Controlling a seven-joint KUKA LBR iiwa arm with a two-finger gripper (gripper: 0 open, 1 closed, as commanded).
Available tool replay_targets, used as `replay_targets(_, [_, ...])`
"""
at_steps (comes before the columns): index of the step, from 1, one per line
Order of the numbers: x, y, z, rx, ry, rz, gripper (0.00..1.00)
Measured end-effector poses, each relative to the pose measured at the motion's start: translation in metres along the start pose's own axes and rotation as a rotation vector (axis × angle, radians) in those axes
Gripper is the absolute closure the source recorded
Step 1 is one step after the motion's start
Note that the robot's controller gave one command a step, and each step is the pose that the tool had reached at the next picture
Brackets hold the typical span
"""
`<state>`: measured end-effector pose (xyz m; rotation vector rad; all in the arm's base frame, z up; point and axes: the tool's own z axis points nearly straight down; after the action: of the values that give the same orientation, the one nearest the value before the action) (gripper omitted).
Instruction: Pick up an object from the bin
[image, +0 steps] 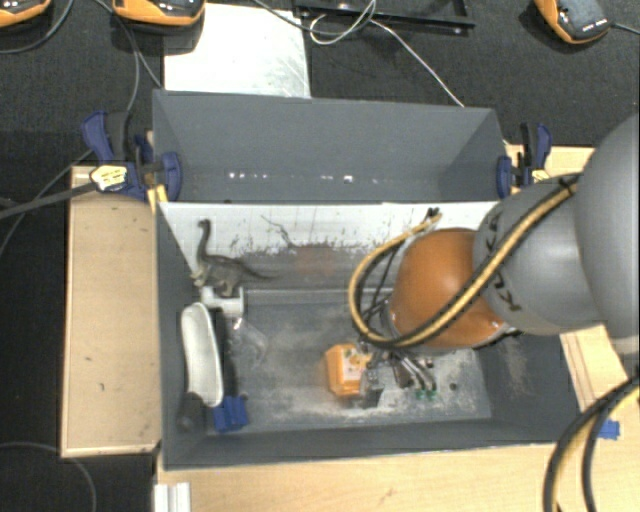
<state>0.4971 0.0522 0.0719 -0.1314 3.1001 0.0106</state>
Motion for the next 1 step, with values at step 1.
replay_targets(1, [-0.0065,-0.0082,-0.0420,0.000,-0.005,-0.020,1.00])
